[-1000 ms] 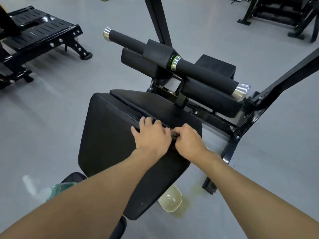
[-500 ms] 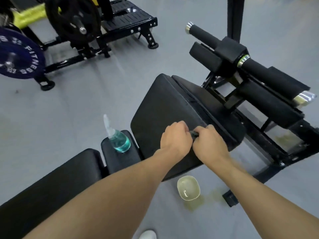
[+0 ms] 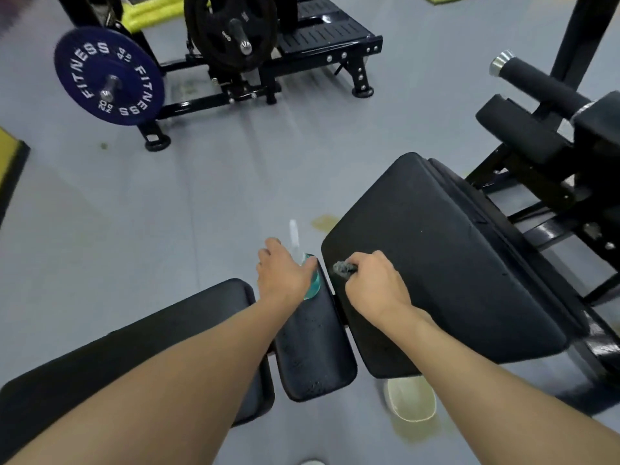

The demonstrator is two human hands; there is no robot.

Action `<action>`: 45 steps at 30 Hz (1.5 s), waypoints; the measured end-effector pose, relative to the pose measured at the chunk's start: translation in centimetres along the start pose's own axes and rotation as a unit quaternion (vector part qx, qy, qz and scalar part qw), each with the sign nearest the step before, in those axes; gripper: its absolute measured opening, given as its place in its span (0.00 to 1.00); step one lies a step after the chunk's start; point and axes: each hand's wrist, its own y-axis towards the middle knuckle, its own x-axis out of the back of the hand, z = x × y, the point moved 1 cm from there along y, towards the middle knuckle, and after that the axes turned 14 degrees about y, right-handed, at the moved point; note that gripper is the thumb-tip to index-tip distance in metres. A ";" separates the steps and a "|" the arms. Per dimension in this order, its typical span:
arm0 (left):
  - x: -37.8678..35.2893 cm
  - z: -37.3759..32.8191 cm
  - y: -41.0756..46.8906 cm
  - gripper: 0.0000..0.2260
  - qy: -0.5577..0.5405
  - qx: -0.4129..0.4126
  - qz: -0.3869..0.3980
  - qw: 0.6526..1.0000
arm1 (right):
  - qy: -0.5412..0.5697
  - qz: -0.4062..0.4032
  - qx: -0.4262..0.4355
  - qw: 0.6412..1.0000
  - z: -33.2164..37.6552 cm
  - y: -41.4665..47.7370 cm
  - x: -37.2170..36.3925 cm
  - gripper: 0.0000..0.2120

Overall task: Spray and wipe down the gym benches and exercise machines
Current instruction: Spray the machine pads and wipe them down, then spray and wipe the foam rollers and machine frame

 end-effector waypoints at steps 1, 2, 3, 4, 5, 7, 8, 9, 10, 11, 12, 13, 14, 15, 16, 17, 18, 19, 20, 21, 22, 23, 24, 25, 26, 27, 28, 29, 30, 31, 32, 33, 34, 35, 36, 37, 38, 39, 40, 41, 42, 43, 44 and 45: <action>-0.4 0.2 0.8 0.30 -0.016 0.004 0.014 1.000 | -0.003 0.002 0.002 1.000 0.2 0.4 -0.4 0.16; -0.7 0.1 1.3 0.29 -0.024 0.006 0.025 0.999 | -0.005 0.003 0.003 1.000 0.3 0.6 -0.7 0.16; -1.0 0.1 2.0 0.26 -0.026 0.008 0.035 0.999 | -0.007 0.004 0.006 1.000 0.2 1.0 -0.9 0.16; -1.4 0.1 2.7 0.22 -0.024 0.010 0.042 0.999 | -0.006 0.004 0.007 1.000 0.1 1.3 -1.2 0.16; -1.7 0.1 3.3 0.18 -0.018 0.010 0.044 0.999 | -0.001 0.001 0.009 1.000 -0.1 1.6 -1.3 0.16; -2.1 0.1 4.4 0.10 0.005 0.000 0.037 0.999 | 0.024 0.000 0.014 1.000 -0.5 2.0 -1.4 0.16; -2.3 0.0 4.8 0.09 0.026 -0.016 0.032 0.999 | 0.044 0.001 0.016 0.999 -0.9 2.1 -1.3 0.16; -2.3 -0.1 4.8 0.10 0.052 -0.042 0.028 0.997 | 0.065 0.001 0.017 0.998 -1.2 2.2 -1.1 0.15; -2.2 -0.8 4.4 0.10 0.079 -0.083 0.021 0.993 | 0.085 -0.004 0.014 0.996 -1.7 2.3 -0.6 0.14; -1.8 -1.4 3.7 0.11 0.105 -0.124 0.010 0.987 | 0.102 -0.008 0.015 0.995 -2.0 2.3 -0.2 0.12; -1.3 -2.4 2.8 0.12 0.131 -0.166 -0.004 0.977 | 0.125 -0.018 0.013 0.992 -2.3 2.2 0.7 0.12; -0.6 -3.7 1.8 0.14 0.153 -0.204 -0.019 0.967 | 0.149 -0.027 0.014 0.988 -2.5 2.1 1.7 0.14; 0.2 -5.3 0.7 0.15 0.171 -0.240 -0.030 0.955 | 0.173 -0.036 0.015 0.984 -2.8 1.9 2.8 0.17; 0.9 -7.1 -0.3 0.16 0.182 -0.271 -0.035 0.945 | 0.194 -0.045 0.018 0.980 -3.0 1.6 4.0 0.20; 1.5 -8.9 -1.2 0.15 0.184 -0.302 -0.034 0.935 | 0.212 -0.054 0.023 0.975 -3.1 1.3 5.3 0.22; 2.1 -10.9 -2.2 0.15 0.178 -0.331 -0.026 0.926 | 0.227 -0.066 0.026 0.971 -3.3 0.9 6.7 0.22; 2.4 -12.8 -3.3 0.14 0.166 -0.356 -0.016 0.919 | 0.235 -0.081 0.029 0.968 -3.7 0.3 8.2 0.22; 2.6 -14.7 -4.4 0.14 0.149 -0.376 -0.006 0.915 | 0.234 -0.093 0.036 0.967 -4.2 -0.3 9.9 0.21; 2.7 -16.5 -5.9 0.14 0.132 -0.391 0.004 0.911 | 0.232 -0.099 0.041 0.967 -4.9 -1.2 11.9 0.20; 2.6 -17.9 -7.0 0.14 0.118 -0.401 0.012 0.908 | 0.226 -0.088 0.041 0.969 -5.4 -2.2 13.6 0.18; 2.2 -19.4 -8.4 0.14 0.109 -0.416 0.020 0.903 | 0.225 -0.069 0.029 0.971 -6.2 -3.3 15.6 0.15; 1.5 -20.7 -9.8 0.14 0.104 -0.430 0.030 0.896 | 0.214 -0.049 0.017 0.976 -7.1 -4.6 17.3 0.13; 0.8 -21.9 -11.3 0.14 0.100 -0.446 0.041 0.889 | 0.192 -0.045 0.010 0.980 -8.2 -5.9 18.8 0.11; -0.2 -22.8 -13.0 0.15 0.097 -0.458 0.055 0.882 | 0.165 -0.059 0.010 0.985 -9.3 -7.2 20.1 0.08; -1.3 -23.6 -14.6 0.16 0.092 -0.470 0.072 0.875 | 0.150 -0.081 0.008 0.985 -10.6 -8.3 21.2 0.06; -2.5 -24.3 -16.4 0.16 0.086 -0.481 0.092 0.868 | 0.147 -0.100 -0.002 0.984 -12.0 -9.5 21.9 0.06; -3.8 -24.8 -18.0 0.17 0.079 -0.494 0.106 0.860 | 0.147 -0.114 -0.016 0.982 -13.4 -10.7 22.5 0.08; -5.3 -25.6 -20.0 0.17 0.074 -0.506 0.123 0.851 | 0.147 -0.128 -0.025 0.981 -15.5 -12.2 23.4 0.12; -6.4 -25.6 -20.7 0.16 0.062 -0.513 0.140 0.845 | 0.148 -0.136 -0.030 0.979 -16.9 -12.9 23.5 0.15; -7.9 -25.7 -21.8 0.14 0.036 -0.519 0.172 0.836 | 0.145 -0.146 -0.036 0.978 -18.8 -13.9 24.0 0.15; -9.4 -25.9 -23.0 0.13 -0.004 -0.520 0.213 0.827 | 0.142 -0.156 -0.042 0.976 -20.6 -15.0 24.6 0.12; -10.7 -26.0 -23.8 0.15 -0.036 -0.515 0.256 0.817 | 0.145 -0.158 -0.054 0.975 -22.1 -15.8 25.1 0.07; -12.0 -26.2 -24.7 0.19 -0.066 -0.515 0.289 0.804 | 0.145 -0.158 -0.064 0.975 -23.6 -16.5 25.7 0.02; -13.5 -26.6 -25.5 0.22 -0.084 -0.513 0.313 0.795 | 0.144 -0.162 -0.066 0.974 -25.0 -17.0 26.3 0.03; -14.8 -26.9 -26.5 0.25 -0.105 -0.501 0.342 0.788 | 0.144 -0.164 -0.065 0.974 -26.2 -17.5 26.8 0.02; -15.9 -27.3 -27.4 0.24 -0.136 -0.486 0.371 0.779 | 0.147 -0.168 -0.052 0.973 -27.0 -17.8 27.2 0.03; -17.1 -27.8 -28.2 0.18 -0.166 -0.468 0.396 0.773 | 0.143 -0.167 -0.032 0.975 -27.7 -17.8 27.4 0.07; -18.3 -28.1 -28.7 0.10 -0.182 -0.450 0.408 0.773 | 0.147 -0.164 -0.018 0.975 -28.3 -17.5 27.5 0.12; -19.2 -28.5 -28.9 0.05 -0.188 -0.438 0.398 0.784 | 0.161 -0.156 -0.015 0.974 -28.9 -17.2 27.4 0.18; -20.4 -28.7 -28.8 0.02 -0.196 -0.431 0.383 0.793 | 0.175 -0.136 -0.020 0.975 -29.4 -16.8 27.4 0.21; -21.8 -28.6 -28.5 0.02 -0.208 -0.421 0.377 0.799 | 0.178 -0.104 -0.032 0.978 -29.9 -16.2 27.4 0.22; -23.3 -28.6 -28.0 0.06 -0.223 -0.412 0.373 0.801 | 0.167 -0.064 -0.041 0.983 -30.4 -15.4 27.5 0.20; -24.6 -28.5 -27.4 0.09 -0.234 -0.404 0.372 0.802 | 0.148 -0.032 -0.046 0.987 -30.8 -14.9 27.8 0.16; -26.2 -28.3 -26.6 0.12 -0.250 -0.385 0.369 0.808 | 0.125 -0.024 -0.039 0.991 -31.3 -14.1 28.2 0.10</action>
